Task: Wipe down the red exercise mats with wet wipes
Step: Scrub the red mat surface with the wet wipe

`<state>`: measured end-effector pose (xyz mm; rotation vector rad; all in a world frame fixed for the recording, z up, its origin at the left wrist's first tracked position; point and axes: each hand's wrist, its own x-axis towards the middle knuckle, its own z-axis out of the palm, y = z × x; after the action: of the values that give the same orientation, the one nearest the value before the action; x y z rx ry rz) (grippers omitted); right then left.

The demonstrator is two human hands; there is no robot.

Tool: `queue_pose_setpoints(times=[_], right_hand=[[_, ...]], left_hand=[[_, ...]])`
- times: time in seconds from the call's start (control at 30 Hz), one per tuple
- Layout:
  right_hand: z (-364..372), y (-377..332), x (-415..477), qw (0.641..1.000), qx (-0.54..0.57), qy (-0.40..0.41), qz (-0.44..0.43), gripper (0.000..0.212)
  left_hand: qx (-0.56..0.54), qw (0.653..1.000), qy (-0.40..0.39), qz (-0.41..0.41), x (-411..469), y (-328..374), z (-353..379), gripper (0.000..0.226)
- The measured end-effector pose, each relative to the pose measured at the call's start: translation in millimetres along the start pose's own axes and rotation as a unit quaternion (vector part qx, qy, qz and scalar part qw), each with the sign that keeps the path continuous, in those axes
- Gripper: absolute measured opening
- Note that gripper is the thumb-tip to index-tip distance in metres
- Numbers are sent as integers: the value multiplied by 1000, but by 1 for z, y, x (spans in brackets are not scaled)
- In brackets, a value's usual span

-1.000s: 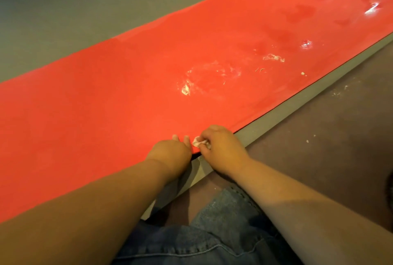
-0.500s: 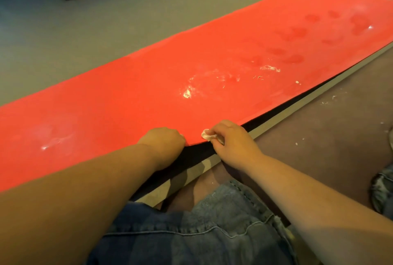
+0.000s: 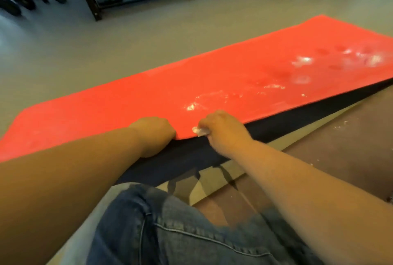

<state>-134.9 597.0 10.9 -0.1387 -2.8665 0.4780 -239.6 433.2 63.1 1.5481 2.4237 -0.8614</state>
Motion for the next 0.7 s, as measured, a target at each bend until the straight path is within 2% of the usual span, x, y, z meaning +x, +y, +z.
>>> queue_pose_setpoints(times=[0.17, 0.3, 0.43, 0.47, 0.57, 0.63, 0.7], right_hand=[[39, -93, -3, 993, 77, -71, -62, 30], [46, -111, -14, 985, 42, -151, -68, 25], [52, -104, -31, 974, 38, -220, -48, 15], [60, -104, -38, 967, 44, -246, -40, 13], [82, -100, -55, 953, 58, -297, -1, 11], [94, -92, -61, 956, 75, -281, 31, 20], [104, -87, -65, 961, 89, -259, 46, 25]], left_hand=[[-66, 988, -134, -26, -82, -41, 43, 33], [-123, 970, -205, -37, -100, -39, 54, 39], [-267, 913, -299, -71, -84, -20, 64, 40], [-278, 911, -296, -68, -79, -14, 68, 44], [-215, 953, -202, -73, -61, -2, 93, 67], [-236, 953, -172, -84, -53, 4, 113, 84], [-264, 944, -177, -94, -45, 7, 129, 99]])
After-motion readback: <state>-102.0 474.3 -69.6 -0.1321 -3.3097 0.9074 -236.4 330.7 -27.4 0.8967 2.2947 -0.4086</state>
